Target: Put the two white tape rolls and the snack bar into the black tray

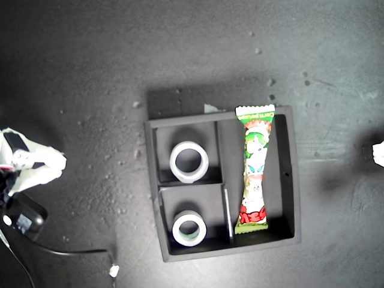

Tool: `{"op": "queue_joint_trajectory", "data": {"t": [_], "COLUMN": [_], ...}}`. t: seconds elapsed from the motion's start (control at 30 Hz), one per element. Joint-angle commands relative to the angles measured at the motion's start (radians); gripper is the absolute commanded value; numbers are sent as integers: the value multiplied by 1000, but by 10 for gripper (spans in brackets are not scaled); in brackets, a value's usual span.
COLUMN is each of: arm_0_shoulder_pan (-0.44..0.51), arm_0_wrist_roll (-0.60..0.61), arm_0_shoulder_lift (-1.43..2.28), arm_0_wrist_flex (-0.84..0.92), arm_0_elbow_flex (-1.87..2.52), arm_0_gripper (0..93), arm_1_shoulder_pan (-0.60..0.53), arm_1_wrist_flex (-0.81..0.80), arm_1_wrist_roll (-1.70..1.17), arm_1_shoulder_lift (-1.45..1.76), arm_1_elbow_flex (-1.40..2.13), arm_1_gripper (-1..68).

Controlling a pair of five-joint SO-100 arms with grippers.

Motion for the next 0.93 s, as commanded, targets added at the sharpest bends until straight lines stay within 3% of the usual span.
{"op": "queue_joint_trajectory", "data": {"t": [0.0,0.03,0.13,0.2,0.9], "arm_0_shoulder_pan": [21,20,-6,-9,-6], "arm_0_wrist_roll": [-67,-55,141,135,101], "arm_0_shoulder_lift": [44,40,48,48,48], "arm_0_wrist_flex": [77,89,95,103,114], "arm_0_elbow_flex": [55,55,55,55,55], "arm_0_gripper": [15,2,2,2,2], "arm_1_shoulder_pan": [-26,-31,40,72,71], "arm_1_wrist_flex": [38,38,35,35,35], "arm_1_wrist_roll": [17,5,-233,-360,-365], "arm_1_shoulder_lift": [-6,-8,6,6,6], "arm_1_elbow_flex": [12,12,12,12,12], "arm_1_gripper": [11,11,11,13,13]}}
